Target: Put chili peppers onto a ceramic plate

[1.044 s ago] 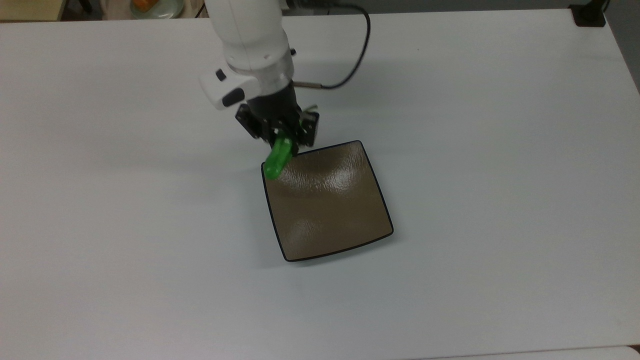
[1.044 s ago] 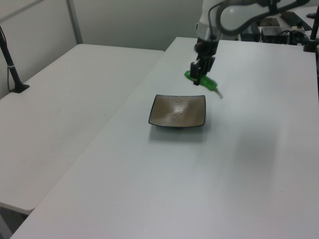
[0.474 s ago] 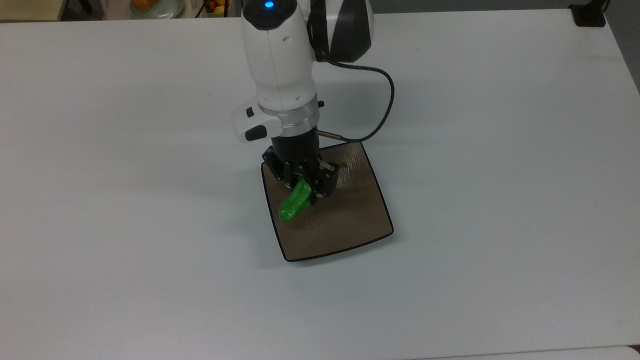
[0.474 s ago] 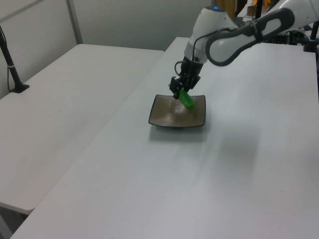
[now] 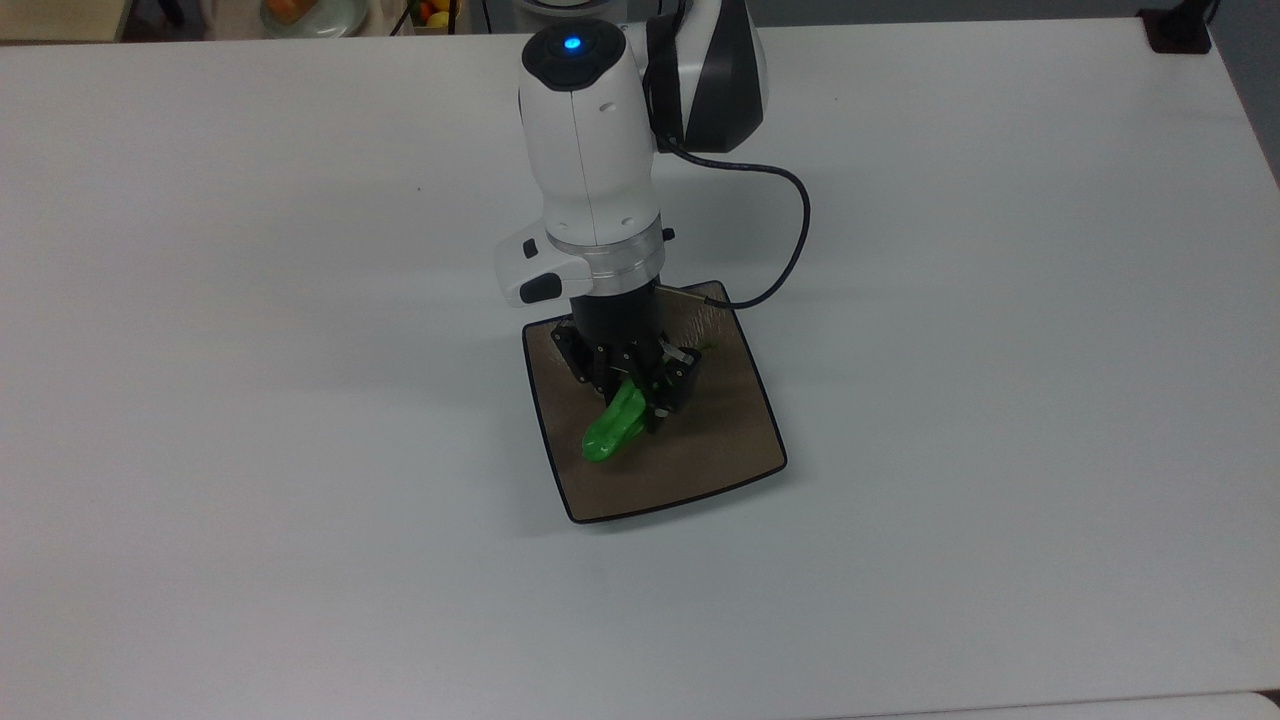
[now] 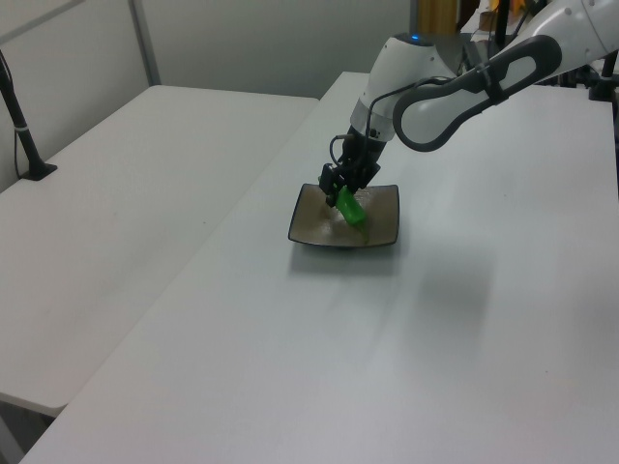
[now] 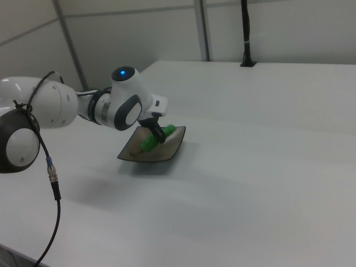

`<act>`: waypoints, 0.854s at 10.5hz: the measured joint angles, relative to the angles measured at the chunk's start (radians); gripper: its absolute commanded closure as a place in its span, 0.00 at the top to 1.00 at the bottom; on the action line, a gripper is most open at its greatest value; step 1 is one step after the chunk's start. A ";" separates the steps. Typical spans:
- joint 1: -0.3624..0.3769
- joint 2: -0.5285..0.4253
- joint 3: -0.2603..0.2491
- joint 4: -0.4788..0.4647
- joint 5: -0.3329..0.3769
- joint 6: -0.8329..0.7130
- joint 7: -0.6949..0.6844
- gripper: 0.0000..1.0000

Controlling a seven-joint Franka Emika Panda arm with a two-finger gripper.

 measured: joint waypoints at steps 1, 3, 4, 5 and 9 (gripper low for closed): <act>0.000 0.004 0.000 0.001 0.000 0.002 0.000 1.00; 0.000 0.005 0.000 0.005 0.000 0.002 0.000 1.00; 0.000 0.004 0.000 0.013 0.000 0.003 0.000 1.00; 0.001 -0.002 0.000 0.023 0.000 0.003 0.000 1.00; -0.004 -0.145 -0.001 0.034 -0.017 -0.195 0.000 1.00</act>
